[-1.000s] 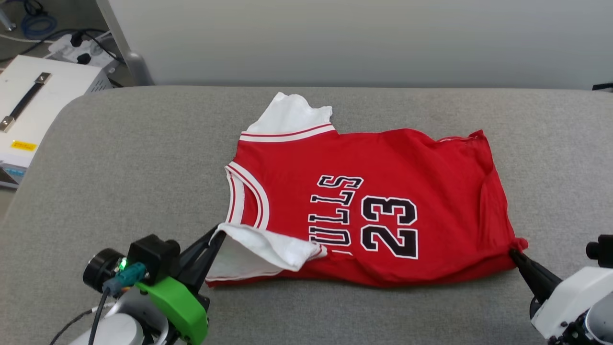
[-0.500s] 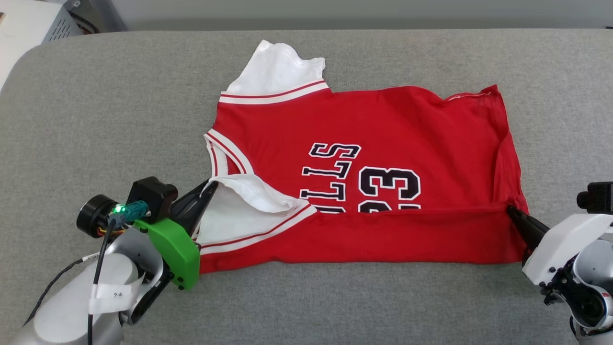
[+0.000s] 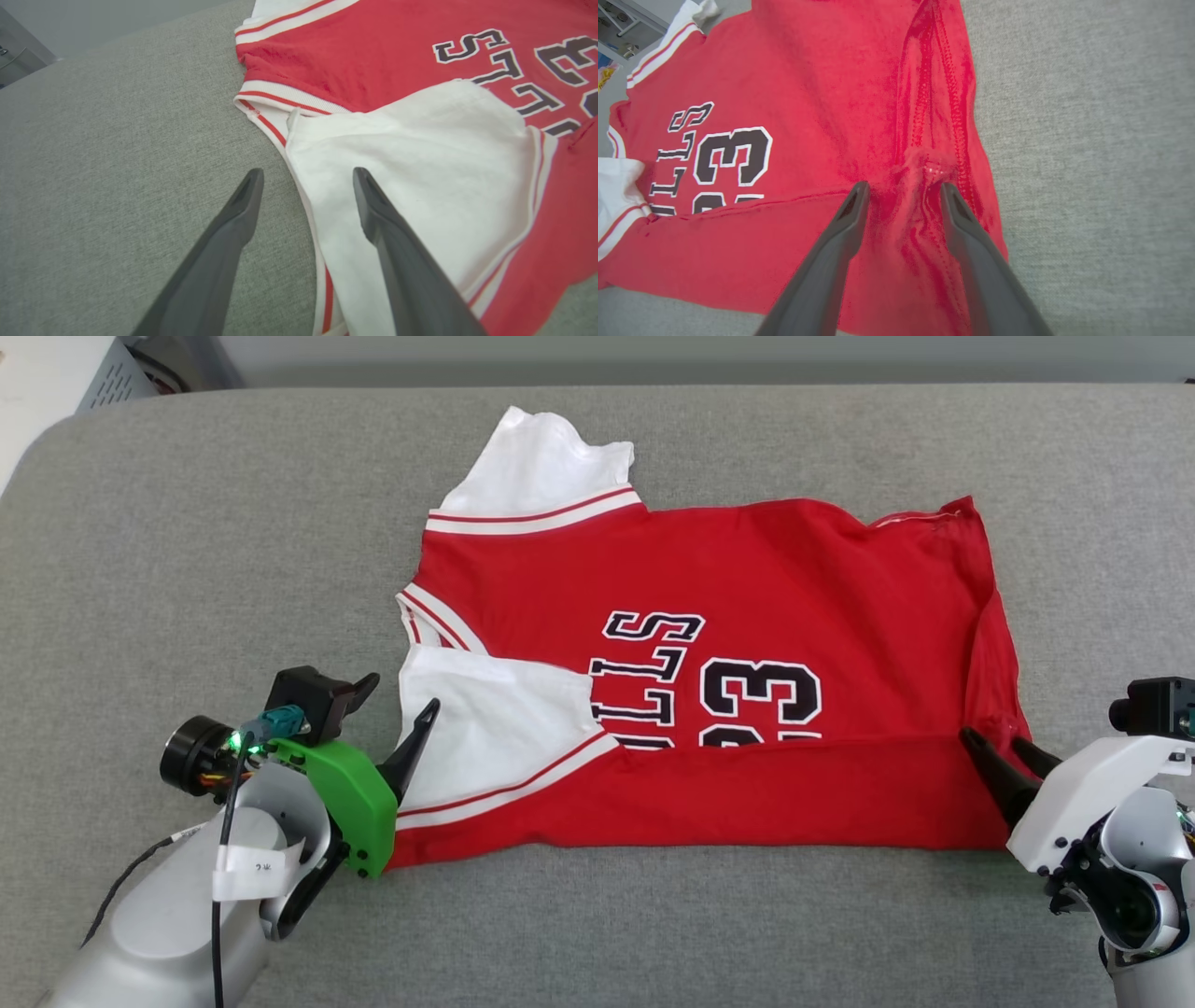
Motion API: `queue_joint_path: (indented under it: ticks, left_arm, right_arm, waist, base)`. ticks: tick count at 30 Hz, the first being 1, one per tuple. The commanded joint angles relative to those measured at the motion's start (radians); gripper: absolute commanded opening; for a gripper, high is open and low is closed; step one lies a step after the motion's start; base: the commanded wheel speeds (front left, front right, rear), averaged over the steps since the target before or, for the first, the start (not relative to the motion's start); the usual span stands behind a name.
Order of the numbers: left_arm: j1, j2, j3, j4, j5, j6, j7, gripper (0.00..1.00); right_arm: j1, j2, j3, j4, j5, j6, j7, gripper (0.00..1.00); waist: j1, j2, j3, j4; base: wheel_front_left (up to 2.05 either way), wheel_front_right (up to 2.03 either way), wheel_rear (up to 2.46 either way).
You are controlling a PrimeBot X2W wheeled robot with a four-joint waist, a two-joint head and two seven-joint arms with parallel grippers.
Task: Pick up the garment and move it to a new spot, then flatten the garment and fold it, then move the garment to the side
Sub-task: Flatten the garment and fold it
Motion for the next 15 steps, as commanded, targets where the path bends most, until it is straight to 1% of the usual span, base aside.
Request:
queue_joint_path:
  ticks: [1, 6, 10, 13, 14, 15]
  left_arm:
    - [-0.018, -0.014, 0.005, 0.014, 0.006, 0.003, -0.017, 1.00]
    - [0.010, -0.047, 0.033, 0.045, -0.037, 0.018, -0.061, 1.00]
    - [0.066, -0.063, 0.072, 0.025, -0.090, 0.050, -0.093, 1.00]
    - [0.117, -0.064, 0.090, -0.011, -0.122, 0.081, -0.094, 1.00]
    - [0.132, -0.061, 0.094, -0.023, -0.126, 0.099, -0.093, 1.00]
    - [0.152, -0.056, 0.101, -0.040, -0.130, 0.126, -0.092, 1.00]
  right_arm:
    - [-0.016, -0.003, 0.007, 0.000, -0.009, -0.001, -0.012, 1.00]
    - [0.004, -0.040, 0.051, -0.031, -0.034, -0.001, -0.046, 1.00]
    - [0.043, -0.076, 0.089, -0.075, -0.057, -0.001, -0.069, 1.00]
    - [0.085, -0.102, 0.109, -0.108, -0.081, -0.001, -0.072, 1.00]
    - [0.098, -0.108, 0.113, -0.117, -0.090, -0.001, -0.070, 1.00]
    - [0.115, -0.115, 0.116, -0.129, -0.101, -0.001, -0.064, 1.00]
  waist:
    - [-0.0001, 0.0000, -0.017, 0.003]
    - [-0.0001, 0.0000, -0.066, 0.009]
    - [-0.0001, 0.0000, -0.115, 0.016]
    - [-0.0001, 0.0000, -0.145, 0.022]
    - [-0.0001, 0.0000, -0.152, 0.023]
    - [-0.0001, 0.0000, -0.161, 0.024]
  base:
    - [0.00, 0.00, 0.00]
    - [0.00, 0.00, 0.00]
    - [0.00, 0.00, 0.00]
    - [0.00, 0.00, 0.00]
    - [0.00, 0.00, 0.00]
    - [0.00, 0.00, 0.00]
